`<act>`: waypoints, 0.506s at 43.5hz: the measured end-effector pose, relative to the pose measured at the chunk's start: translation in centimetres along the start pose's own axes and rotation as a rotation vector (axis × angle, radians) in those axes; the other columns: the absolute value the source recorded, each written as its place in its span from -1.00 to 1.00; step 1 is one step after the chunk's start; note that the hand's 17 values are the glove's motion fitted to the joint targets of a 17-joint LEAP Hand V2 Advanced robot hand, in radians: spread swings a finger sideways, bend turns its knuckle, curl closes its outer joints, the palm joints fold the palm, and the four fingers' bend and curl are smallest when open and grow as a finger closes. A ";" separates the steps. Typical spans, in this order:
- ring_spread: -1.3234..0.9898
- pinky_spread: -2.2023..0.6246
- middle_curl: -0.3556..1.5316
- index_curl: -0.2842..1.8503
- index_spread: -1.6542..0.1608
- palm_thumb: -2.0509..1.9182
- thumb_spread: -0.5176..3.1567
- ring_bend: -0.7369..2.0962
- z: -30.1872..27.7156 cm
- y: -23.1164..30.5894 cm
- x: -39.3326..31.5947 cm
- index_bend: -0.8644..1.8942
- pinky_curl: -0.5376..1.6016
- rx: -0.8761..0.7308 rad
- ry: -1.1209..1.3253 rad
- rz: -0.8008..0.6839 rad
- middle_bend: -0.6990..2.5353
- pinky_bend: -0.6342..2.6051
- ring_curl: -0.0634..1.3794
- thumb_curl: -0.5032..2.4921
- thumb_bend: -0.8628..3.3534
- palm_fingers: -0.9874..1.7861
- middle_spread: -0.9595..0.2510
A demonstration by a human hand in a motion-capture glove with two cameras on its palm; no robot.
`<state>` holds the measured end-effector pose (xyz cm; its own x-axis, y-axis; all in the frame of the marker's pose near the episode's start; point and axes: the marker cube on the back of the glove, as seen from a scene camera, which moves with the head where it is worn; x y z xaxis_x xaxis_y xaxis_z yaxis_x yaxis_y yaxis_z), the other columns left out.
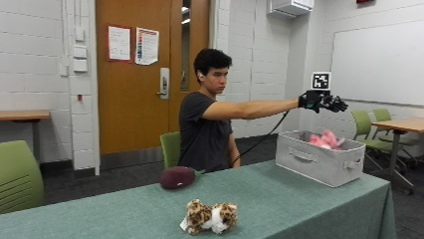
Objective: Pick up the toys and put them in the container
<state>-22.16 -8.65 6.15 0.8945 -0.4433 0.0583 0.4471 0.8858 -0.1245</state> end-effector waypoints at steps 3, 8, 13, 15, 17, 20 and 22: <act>-0.12 0.31 -0.05 -0.03 0.63 0.05 -0.23 0.18 0.1 0.0 0.1 -0.33 0.00 0.017 0.041 0.034 -0.21 0.08 -0.25 -0.10 -0.66 -0.46 0.27; -0.08 0.37 -0.13 -0.19 0.68 -0.01 -0.22 0.02 -0.3 1.2 -6.8 -0.33 -0.07 0.024 0.039 -0.040 -0.31 0.05 -0.42 -0.18 -0.64 -0.47 0.40; -0.06 0.41 -0.16 -0.26 0.70 -0.03 -0.21 -0.03 -1.1 2.8 -7.8 -0.32 -0.10 0.044 -0.036 -0.061 -0.35 0.03 -0.49 -0.25 -0.64 -0.43 0.46; -0.05 0.42 -0.17 -0.27 0.71 -0.03 -0.20 -0.05 -1.2 3.4 -6.3 -0.31 -0.11 0.049 -0.004 -0.044 -0.36 0.01 -0.50 -0.27 -0.65 -0.43 0.47; -0.05 0.42 -0.17 -0.29 0.70 -0.04 -0.20 -0.06 -1.3 4.2 -4.6 -0.31 -0.12 0.052 0.031 -0.024 -0.37 0.00 -0.51 -0.30 -0.65 -0.42 0.48; -0.05 0.43 -0.18 -0.31 0.70 -0.05 -0.20 -0.08 -1.6 5.8 -2.9 -0.31 -0.13 0.067 0.062 -0.022 -0.38 -0.01 -0.52 -0.33 -0.65 -0.40 0.48; -0.05 0.43 -0.18 -0.33 0.70 -0.05 -0.20 -0.09 -1.9 6.9 -1.6 -0.31 -0.13 0.085 0.068 -0.034 -0.39 -0.02 -0.52 -0.35 -0.65 -0.39 0.49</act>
<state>-20.46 -2.08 3.29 0.8780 -0.4787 -0.0072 0.4781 0.8775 -0.0386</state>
